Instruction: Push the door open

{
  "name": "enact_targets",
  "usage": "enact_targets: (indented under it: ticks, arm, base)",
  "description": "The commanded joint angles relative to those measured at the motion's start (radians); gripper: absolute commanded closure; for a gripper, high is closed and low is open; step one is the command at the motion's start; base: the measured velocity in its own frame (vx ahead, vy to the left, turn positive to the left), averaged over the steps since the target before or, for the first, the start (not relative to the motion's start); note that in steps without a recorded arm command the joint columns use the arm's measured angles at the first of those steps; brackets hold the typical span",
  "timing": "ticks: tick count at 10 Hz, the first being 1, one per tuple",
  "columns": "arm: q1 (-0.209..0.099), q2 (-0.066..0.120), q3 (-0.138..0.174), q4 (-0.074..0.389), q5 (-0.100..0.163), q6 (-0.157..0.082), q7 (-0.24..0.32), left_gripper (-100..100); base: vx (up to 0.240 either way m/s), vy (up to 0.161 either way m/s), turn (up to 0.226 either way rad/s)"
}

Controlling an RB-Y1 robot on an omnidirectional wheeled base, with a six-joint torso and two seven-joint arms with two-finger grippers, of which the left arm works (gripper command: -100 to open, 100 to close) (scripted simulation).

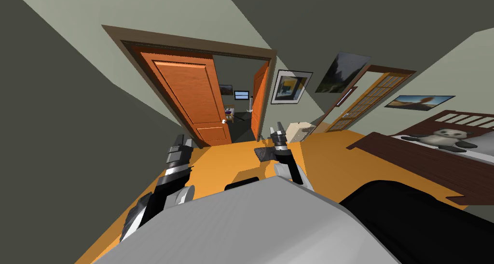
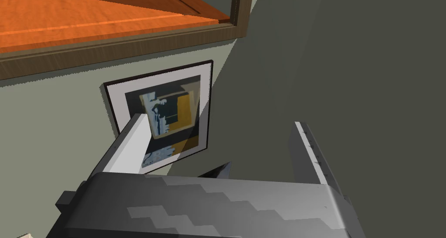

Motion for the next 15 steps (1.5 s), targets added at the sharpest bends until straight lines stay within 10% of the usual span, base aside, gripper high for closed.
enact_targets:
  ticks: [1,15]
  arm:
    - [-0.010,0.008,-0.003,0.031,0.007,-0.011,-0.022,-100]
    - [-0.103,0.077,-0.028,0.321,0.067,-0.111,-0.225,-100]
  base:
    - [0.039,0.002,-0.035]
    - [0.085,-0.002,-0.028]
